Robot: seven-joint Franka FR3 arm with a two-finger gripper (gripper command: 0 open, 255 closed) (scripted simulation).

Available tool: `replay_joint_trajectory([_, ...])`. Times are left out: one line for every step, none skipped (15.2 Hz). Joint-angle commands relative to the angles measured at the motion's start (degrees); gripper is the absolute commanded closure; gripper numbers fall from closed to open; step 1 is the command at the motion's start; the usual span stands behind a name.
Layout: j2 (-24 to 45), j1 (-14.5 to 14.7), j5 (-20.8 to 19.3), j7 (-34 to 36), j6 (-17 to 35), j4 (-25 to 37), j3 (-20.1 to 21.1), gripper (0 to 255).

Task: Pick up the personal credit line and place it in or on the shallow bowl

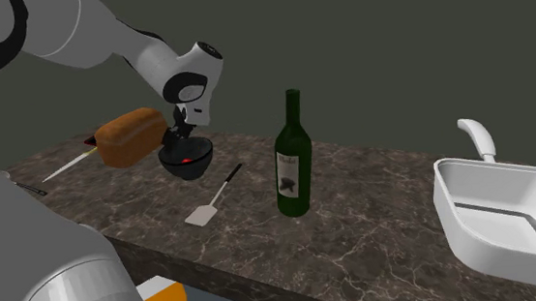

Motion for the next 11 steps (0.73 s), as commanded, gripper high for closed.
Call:
replay_joint_trajectory([-1.6,-0.7,-0.7,0.2,-3.2,1.1,-1.4,0])
replay_joint_trajectory([-2.4,-1.1,-1.2,0.4,-5.3,1.9,-2.3,0])
replay_joint_trajectory([-3.1,-1.4,-1.7,0.4,-6.8,2.6,-3.1,0])
replay_joint_trajectory([-3.1,-1.4,-1.7,0.4,-6.8,2.6,-3.1,0])
replay_joint_trajectory([-3.1,-1.4,-1.7,0.4,-6.8,2.6,-3.1,0])
replay_joint_trajectory([-3.1,-1.4,-1.7,0.4,-6.8,2.6,-3.1,0])
replay_joint_trajectory([-3.1,-1.4,-1.7,0.5,-6.8,2.6,-3.1,0])
replay_joint_trajectory([-3.1,-1.4,-1.7,0.5,-6.8,2.6,-3.1,0])
replay_joint_trajectory([-3.1,-1.4,-1.7,0.5,-6.8,2.6,-3.1,0])
replay_joint_trajectory([-3.1,-1.4,-1.7,0.5,-6.8,2.6,-3.1,0])
replay_joint_trajectory([-3.1,-1.4,-1.7,0.5,-6.8,2.6,-3.1,0])
